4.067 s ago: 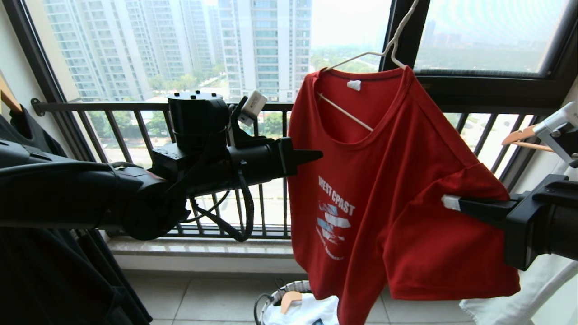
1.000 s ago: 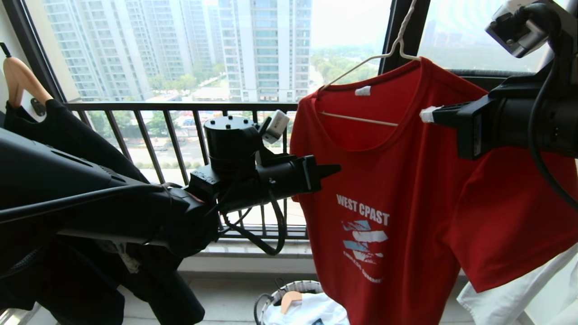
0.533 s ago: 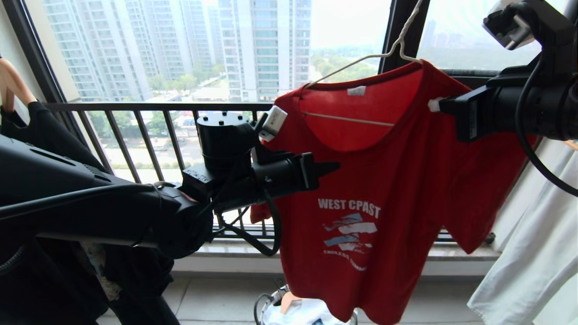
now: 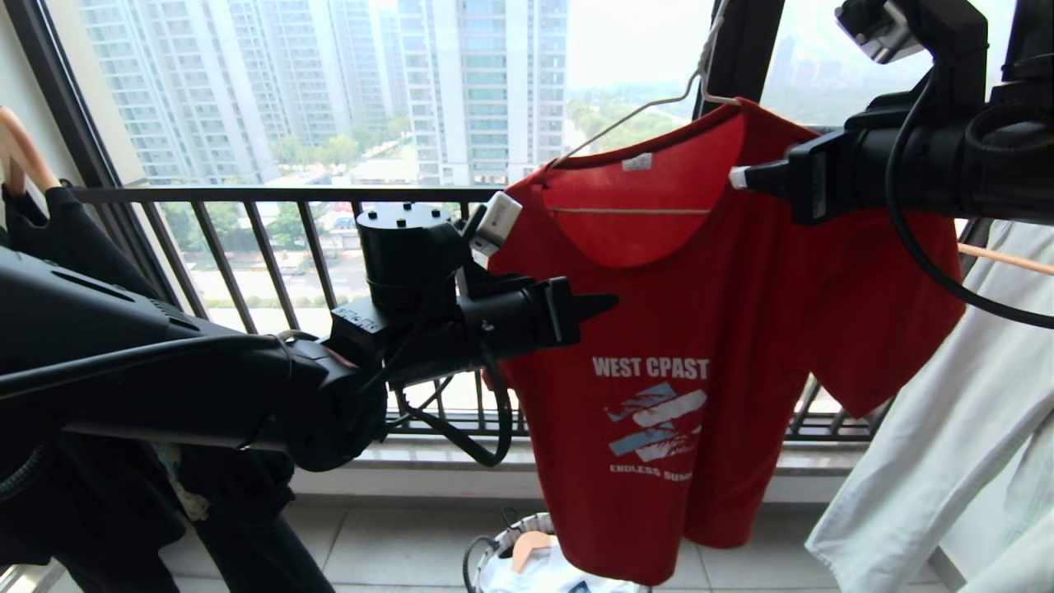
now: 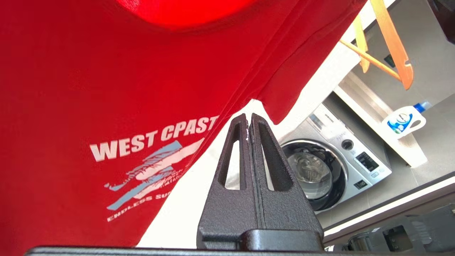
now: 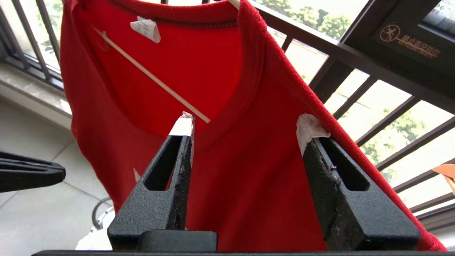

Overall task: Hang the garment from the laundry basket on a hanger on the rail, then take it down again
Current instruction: Take the clothes off the clothes rack

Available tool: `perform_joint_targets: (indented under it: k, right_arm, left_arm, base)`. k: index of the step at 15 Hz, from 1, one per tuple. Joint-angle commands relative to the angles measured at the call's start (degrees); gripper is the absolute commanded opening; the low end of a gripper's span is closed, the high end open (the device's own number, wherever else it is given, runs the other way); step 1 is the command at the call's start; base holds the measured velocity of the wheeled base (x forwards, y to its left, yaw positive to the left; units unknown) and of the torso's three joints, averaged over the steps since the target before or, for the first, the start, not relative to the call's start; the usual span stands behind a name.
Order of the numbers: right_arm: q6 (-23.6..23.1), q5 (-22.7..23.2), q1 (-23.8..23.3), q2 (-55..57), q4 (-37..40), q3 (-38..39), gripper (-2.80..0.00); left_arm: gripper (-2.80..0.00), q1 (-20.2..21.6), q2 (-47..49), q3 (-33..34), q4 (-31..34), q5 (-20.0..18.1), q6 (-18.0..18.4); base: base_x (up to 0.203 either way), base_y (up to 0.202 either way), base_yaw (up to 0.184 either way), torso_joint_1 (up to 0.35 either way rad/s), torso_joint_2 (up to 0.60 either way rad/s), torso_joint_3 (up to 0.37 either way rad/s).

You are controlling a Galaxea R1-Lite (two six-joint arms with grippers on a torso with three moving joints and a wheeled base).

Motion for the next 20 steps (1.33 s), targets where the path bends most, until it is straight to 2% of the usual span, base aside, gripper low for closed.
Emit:
perform_joint_targets:
  k: [1,5,7,12,17,20]
  right_arm:
    - [-0.13,-0.42,0.03,1.84,0.17,-1.8,0.0]
    - [-2.46,-4.41,-0.14,4.57,0.25,-5.08,0.0]
    - [-2.55,-4.88,-0.67,4.57,0.18,-5.15,0.0]
    - [-2.21,-4.95,-2.07,2.22,0.2,-3.53,0.0]
    - [-1.76,-4.44,-4.25,-2.69,-0.26,3.25,0.0]
    - [-1.9,-3.81,-4.81,-1.12,-0.45,2.73,0.0]
  left_arm:
    - [-2.8,0.05,-0.05,0.0,-0.25,-0.15,-0.2]
    - [-2.8,0.11,-0.29,0.23,-0.3,-0.15,-0.11]
    - [-2.8,0.22,-0.64,0.42,-0.3,-0.15,-0.11]
    - [-2.8,0.4,-0.57,0.6,-0.3,-0.15,-0.11]
    - [-2.8,1.37,-0.83,0.6,-0.3,-0.15,-0.2]
    - [-2.8,1.63,-0.92,0.51,-0.3,-0.15,-0.2]
  base:
    - [0.0,0.0,0.0,0.0,0.0,0.0]
    - [0.0,0.0,0.0,0.0,0.0,0.0]
    - [0.0,0.0,0.0,0.0,0.0,0.0]
    - [0.0,0.0,0.0,0.0,0.0,0.0]
    - [0.0,0.0,0.0,0.0,0.0,0.0]
    - [0.0,0.0,0.0,0.0,0.0,0.0]
